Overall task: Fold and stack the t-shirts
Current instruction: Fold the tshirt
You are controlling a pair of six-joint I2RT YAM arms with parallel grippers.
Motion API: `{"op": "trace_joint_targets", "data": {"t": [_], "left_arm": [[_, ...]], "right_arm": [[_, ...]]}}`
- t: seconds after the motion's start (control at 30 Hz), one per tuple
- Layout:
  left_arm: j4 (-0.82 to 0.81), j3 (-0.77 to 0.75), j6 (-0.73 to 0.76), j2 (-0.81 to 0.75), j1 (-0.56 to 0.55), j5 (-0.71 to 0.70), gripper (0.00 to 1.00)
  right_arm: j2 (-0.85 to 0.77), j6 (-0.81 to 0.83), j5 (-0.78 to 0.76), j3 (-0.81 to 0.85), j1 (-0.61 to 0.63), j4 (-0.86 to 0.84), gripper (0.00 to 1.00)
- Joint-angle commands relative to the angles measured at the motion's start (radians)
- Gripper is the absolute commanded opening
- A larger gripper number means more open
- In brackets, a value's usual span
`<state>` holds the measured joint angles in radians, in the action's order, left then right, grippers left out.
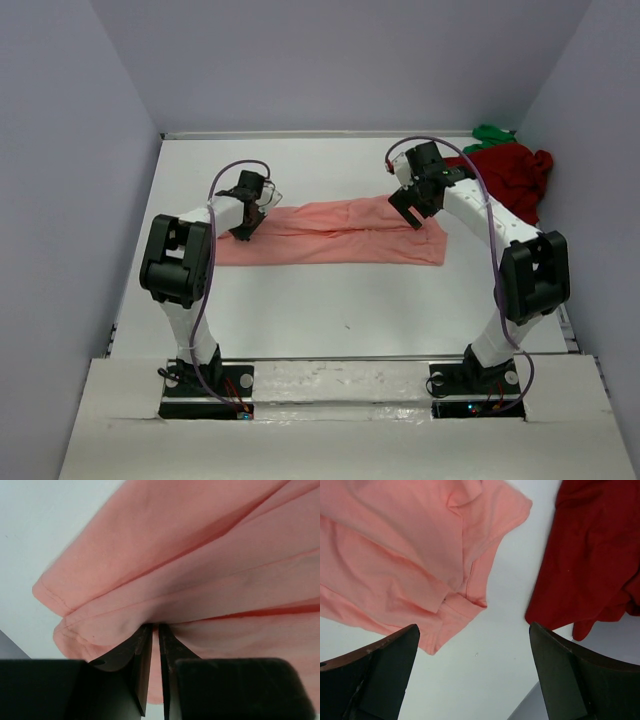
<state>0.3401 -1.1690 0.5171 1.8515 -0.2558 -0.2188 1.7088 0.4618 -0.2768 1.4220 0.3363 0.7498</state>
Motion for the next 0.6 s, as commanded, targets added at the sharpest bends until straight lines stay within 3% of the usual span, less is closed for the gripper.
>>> {"op": "trace_joint_targets", "data": {"t": [0.0, 0.27, 0.57], "left_arm": [[-0.015, -0.014, 0.04, 0.0, 0.03, 0.004, 0.24], [-0.019, 0.014, 0.047, 0.008, 0.041, 0.015, 0.24], [-0.026, 0.048, 0.017, 0.014, 0.039, 0.059, 0.24]], "right_arm": [[-0.067, -0.029, -0.004, -0.026, 0.01, -0.009, 0.96], [-0.022, -0.081, 0.128, -0.057, 0.01, 0.011, 0.96], [0.225, -0.112, 0.418, 0.101, 0.01, 0.054, 0.93]]}}
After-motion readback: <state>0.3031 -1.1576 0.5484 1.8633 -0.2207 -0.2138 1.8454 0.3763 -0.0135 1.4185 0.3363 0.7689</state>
